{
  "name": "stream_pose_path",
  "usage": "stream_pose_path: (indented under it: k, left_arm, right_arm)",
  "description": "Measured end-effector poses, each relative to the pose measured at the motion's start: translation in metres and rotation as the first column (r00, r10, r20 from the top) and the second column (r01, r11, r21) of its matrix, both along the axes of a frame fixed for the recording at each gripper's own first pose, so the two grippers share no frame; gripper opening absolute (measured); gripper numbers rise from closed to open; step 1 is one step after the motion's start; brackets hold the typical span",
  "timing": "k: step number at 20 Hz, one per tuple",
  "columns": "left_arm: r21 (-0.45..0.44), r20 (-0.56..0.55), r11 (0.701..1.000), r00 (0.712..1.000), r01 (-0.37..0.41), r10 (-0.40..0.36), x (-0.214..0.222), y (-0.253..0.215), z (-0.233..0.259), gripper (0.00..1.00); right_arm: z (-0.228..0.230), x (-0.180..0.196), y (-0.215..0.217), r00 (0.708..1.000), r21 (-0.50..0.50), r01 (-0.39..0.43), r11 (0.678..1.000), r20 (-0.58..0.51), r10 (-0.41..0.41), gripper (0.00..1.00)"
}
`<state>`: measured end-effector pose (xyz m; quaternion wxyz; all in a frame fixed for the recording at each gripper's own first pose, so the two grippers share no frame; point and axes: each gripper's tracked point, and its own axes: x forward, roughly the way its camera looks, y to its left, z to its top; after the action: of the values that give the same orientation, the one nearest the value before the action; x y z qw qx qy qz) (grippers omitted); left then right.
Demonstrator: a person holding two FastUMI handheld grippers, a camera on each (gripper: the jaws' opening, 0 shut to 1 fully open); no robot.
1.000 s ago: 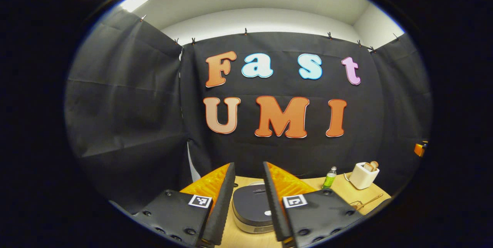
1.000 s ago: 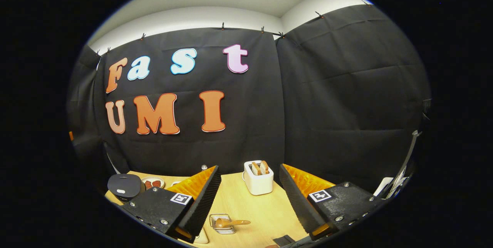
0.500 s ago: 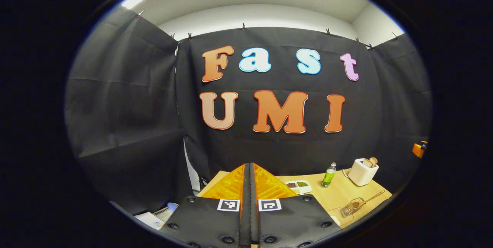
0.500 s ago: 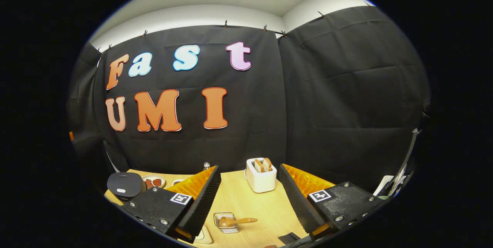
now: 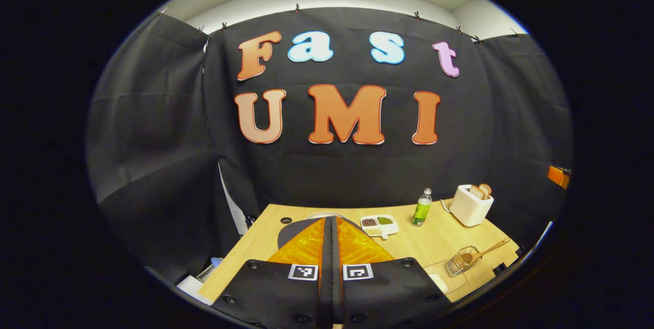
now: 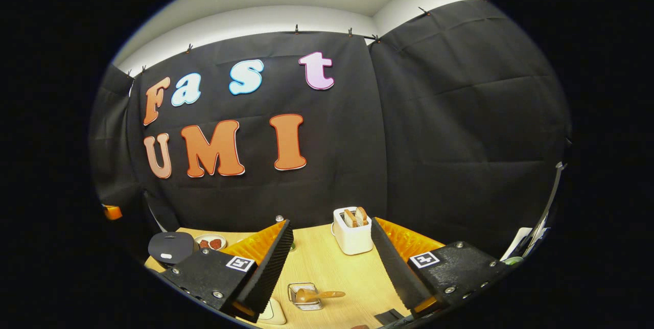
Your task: Close the left gripper, press the button to open the rice cooker; take a wooden spoon from the chopstick holder with the right hand, scoop a spoonful of rice and pour it into the rice cooker, then put the wooden spoon back into the chopstick holder.
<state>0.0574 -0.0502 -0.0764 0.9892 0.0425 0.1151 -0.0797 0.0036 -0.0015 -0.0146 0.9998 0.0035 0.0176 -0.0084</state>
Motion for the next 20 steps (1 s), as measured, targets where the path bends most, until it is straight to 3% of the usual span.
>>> stream_pose_path:
  k: [10, 11, 14, 15, 20]
  left_arm:
    - [-0.022, -0.237, 1.0, 0.971, 0.022, -0.026, 0.031, -0.019, -0.103, 0.04]
    - [-0.023, -0.256, 1.0, 0.966, 0.018, -0.023, 0.034, -0.019, -0.111, 0.0]
    - [-0.014, -0.313, 1.0, 0.95, -0.005, 0.001, 0.039, -0.014, -0.139, 0.09]
    - [-0.016, -0.328, 1.0, 0.945, -0.007, 0.002, 0.04, -0.014, -0.144, 0.04]
    - [-0.018, -0.348, 1.0, 0.937, -0.019, 0.011, 0.045, -0.01, -0.161, 0.04]
  right_arm:
    - [-0.014, 0.0, -0.009, 0.999, -0.059, 0.025, 0.998, -0.034, -0.027, 0.95]
    - [-0.016, 0.001, -0.009, 0.999, -0.065, 0.025, 0.998, -0.038, -0.027, 0.95]
    - [-0.019, 0.001, -0.01, 0.999, -0.077, 0.025, 0.997, -0.045, -0.028, 0.95]
    - [-0.02, 0.002, -0.011, 0.998, -0.078, 0.027, 0.997, -0.047, -0.031, 0.95]
    - [-0.022, 0.003, -0.018, 0.997, -0.079, 0.037, 0.996, -0.057, -0.042, 0.95]
